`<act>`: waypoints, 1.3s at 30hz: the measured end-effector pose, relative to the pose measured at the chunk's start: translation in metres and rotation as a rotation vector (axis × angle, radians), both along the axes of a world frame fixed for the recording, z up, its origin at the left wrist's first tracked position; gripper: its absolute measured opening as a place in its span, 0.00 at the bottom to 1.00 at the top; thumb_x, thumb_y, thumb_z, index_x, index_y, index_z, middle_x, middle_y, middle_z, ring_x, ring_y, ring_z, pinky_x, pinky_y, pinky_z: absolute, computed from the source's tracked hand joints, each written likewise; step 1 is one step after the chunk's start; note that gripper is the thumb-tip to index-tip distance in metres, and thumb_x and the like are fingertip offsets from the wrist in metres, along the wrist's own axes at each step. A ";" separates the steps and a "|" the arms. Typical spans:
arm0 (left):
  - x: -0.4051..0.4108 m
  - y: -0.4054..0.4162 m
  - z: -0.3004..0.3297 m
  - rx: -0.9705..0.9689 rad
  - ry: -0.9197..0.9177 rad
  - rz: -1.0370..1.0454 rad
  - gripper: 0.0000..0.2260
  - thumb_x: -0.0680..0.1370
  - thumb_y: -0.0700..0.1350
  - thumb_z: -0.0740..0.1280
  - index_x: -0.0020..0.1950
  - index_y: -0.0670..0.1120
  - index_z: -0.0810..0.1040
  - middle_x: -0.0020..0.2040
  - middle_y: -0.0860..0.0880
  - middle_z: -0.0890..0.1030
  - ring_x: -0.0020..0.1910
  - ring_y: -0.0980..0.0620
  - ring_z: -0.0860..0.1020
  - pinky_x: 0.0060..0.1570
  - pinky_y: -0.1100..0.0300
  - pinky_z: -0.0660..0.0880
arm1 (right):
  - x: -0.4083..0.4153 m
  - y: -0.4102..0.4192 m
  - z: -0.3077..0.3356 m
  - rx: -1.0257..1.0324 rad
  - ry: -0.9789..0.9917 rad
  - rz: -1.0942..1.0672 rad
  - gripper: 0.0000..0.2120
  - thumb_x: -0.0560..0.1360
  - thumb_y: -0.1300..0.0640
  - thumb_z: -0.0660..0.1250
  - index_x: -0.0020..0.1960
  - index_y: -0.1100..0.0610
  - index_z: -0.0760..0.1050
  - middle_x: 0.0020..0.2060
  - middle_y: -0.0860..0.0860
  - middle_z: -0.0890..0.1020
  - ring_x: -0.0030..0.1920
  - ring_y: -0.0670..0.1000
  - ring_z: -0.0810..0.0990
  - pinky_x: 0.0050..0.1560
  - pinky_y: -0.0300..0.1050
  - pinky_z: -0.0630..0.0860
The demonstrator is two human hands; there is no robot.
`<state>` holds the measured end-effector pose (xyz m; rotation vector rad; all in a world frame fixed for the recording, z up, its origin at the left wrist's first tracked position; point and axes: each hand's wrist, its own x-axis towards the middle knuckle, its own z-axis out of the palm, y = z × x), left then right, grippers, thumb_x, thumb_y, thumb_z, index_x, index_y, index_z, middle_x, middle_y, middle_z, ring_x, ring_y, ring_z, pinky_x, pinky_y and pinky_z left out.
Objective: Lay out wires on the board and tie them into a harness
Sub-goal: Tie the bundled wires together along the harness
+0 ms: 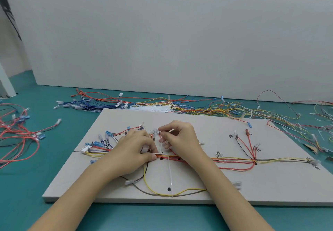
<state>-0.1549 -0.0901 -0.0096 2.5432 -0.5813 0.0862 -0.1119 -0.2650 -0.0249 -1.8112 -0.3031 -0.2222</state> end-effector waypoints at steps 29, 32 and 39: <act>-0.004 0.007 0.010 -0.054 0.128 -0.106 0.13 0.60 0.61 0.79 0.42 0.68 0.82 0.50 0.62 0.73 0.57 0.62 0.66 0.60 0.60 0.66 | -0.007 -0.005 0.002 0.011 0.135 0.065 0.04 0.74 0.67 0.70 0.45 0.60 0.82 0.35 0.59 0.83 0.34 0.58 0.83 0.32 0.46 0.81; -0.003 0.006 0.010 -0.083 0.139 -0.103 0.12 0.61 0.59 0.79 0.42 0.67 0.83 0.49 0.62 0.73 0.57 0.60 0.69 0.60 0.59 0.67 | -0.008 -0.005 0.003 -0.004 0.139 0.075 0.04 0.74 0.66 0.70 0.45 0.59 0.82 0.33 0.57 0.83 0.33 0.55 0.82 0.32 0.45 0.81; -0.003 0.005 0.006 -0.090 0.105 -0.128 0.08 0.65 0.61 0.76 0.43 0.66 0.83 0.48 0.62 0.74 0.57 0.62 0.67 0.58 0.63 0.66 | -0.010 -0.005 0.004 0.005 0.157 0.071 0.03 0.74 0.66 0.70 0.47 0.61 0.82 0.32 0.57 0.83 0.32 0.55 0.81 0.32 0.45 0.81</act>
